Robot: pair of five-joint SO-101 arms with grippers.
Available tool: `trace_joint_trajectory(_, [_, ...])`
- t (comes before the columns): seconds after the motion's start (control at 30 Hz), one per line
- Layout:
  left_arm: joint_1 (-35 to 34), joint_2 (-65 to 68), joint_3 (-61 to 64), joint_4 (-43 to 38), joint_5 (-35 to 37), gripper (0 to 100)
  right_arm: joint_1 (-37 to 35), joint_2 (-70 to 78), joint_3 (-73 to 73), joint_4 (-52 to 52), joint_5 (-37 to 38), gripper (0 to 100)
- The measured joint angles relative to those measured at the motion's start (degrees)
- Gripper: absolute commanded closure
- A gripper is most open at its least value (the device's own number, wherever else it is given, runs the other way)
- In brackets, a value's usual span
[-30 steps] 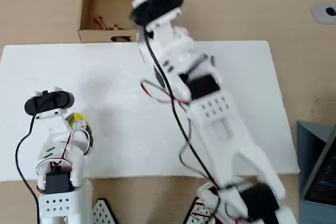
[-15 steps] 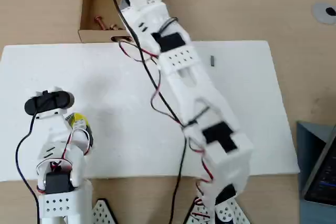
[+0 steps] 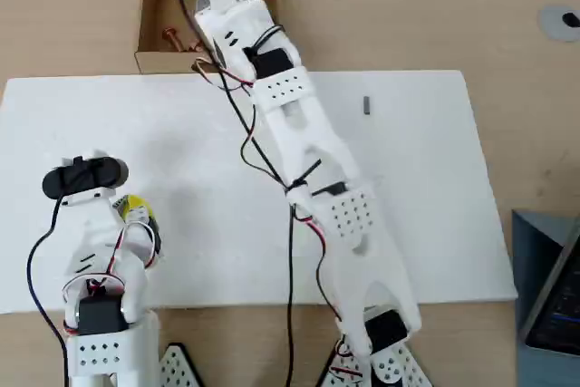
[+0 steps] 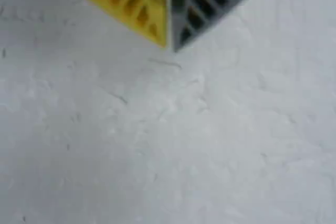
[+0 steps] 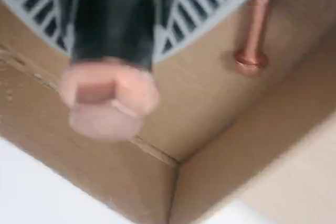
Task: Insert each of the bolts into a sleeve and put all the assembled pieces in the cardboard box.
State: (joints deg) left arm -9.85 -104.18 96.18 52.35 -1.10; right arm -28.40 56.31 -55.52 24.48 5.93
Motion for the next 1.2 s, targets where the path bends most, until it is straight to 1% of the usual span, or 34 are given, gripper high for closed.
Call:
trace_joint_trajectory(0.07, [0.0,0.0,0.0,0.0,0.0,100,0.09,2.2,-2.55,1.76,1.14,95.2])
trace_joint_trajectory(0.17, [0.0,0.0,0.0,0.0,0.0,100,0.09,4.13,-5.89,4.31,1.76,87.1])
trace_joint_trajectory(0.23, [0.0,0.0,0.0,0.0,0.0,100,0.09,5.27,-7.82,5.54,1.85,85.3])
trace_joint_trajectory(0.4, [0.0,0.0,0.0,0.0,0.0,100,0.53,6.77,-10.81,6.07,1.76,85.3])
trace_joint_trajectory(0.77, [0.0,0.0,0.0,0.0,0.0,100,0.7,6.77,-11.08,8.0,1.85,85.3])
trace_joint_trajectory(0.87, [0.0,0.0,0.0,0.0,0.0,100,0.7,6.86,-13.01,8.7,1.85,85.4])
trace_joint_trajectory(0.93, [0.0,0.0,0.0,0.0,0.0,100,0.7,6.86,-15.65,10.81,1.85,88.0])
trace_joint_trajectory(1.07, [0.0,0.0,0.0,0.0,0.0,100,0.7,6.86,-22.68,17.85,1.85,98.2])
trace_joint_trajectory(1.2, [0.0,0.0,0.0,0.0,0.0,100,0.7,6.86,-29.98,24.26,1.85,98.7])
